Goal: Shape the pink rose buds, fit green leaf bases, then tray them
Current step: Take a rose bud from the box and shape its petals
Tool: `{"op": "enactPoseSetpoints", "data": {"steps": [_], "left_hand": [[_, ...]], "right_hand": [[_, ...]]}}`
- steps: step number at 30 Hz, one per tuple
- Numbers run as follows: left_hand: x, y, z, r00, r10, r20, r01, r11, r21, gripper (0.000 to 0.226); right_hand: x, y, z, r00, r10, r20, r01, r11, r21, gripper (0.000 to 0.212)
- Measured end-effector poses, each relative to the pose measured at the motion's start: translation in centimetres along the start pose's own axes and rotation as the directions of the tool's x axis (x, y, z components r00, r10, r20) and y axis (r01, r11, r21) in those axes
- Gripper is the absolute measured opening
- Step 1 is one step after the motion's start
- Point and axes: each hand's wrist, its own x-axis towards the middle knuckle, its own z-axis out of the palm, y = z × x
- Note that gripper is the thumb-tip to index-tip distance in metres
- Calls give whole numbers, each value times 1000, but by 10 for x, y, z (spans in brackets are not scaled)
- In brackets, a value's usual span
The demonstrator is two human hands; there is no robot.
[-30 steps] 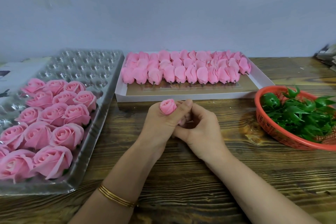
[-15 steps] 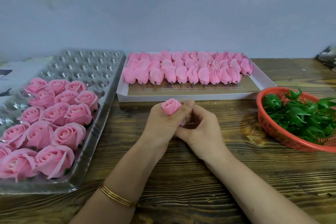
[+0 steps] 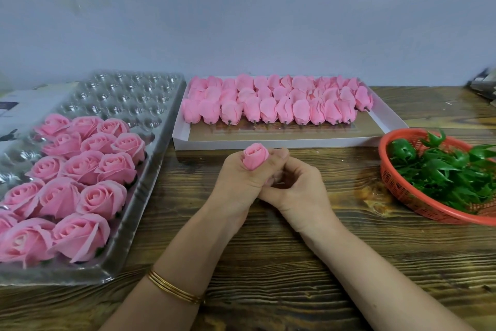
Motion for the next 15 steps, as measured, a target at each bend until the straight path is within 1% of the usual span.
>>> {"op": "enactPoseSetpoints", "data": {"steps": [3,4,6,7,8,9,10,12,13,14,15], "left_hand": [[3,0,-6,998,-35,47,33,998,45,61],[4,1,-8,996,-46,72,41,997,68,57],[4,3,-12,991,-64,117,52,993,103,48],[4,3,-13,990,-67,127,53,992,111,46],[4,4,-13,990,-64,126,49,992,117,48],[3,4,-13,992,-59,114,45,991,122,49],[3,3,-12,994,-52,96,39,991,129,46],[2,2,-11,999,-13,44,6,988,153,25],[2,2,-10,1000,27,7,-28,980,198,17],[2,2,-10,997,75,-30,-64,962,266,17],[2,1,-10,991,120,-62,-92,935,342,21]], "right_hand": [[0,-4,-4,997,29,65,-31,999,33,31],[0,-5,-5,995,46,88,-51,997,54,30],[0,-6,-6,988,81,134,-95,990,100,22],[0,-7,-6,983,90,159,-110,987,119,21],[0,-6,-7,980,91,178,-115,984,133,27],[1,-6,-7,977,95,194,-124,981,147,31],[2,-6,-8,975,99,198,-131,979,156,30],[3,-6,-9,974,135,184,-168,969,180,23],[4,-6,-10,973,167,160,-199,959,205,23],[5,-6,-11,972,199,125,-224,945,240,22],[7,-6,-13,971,227,80,-240,931,274,21]]}}
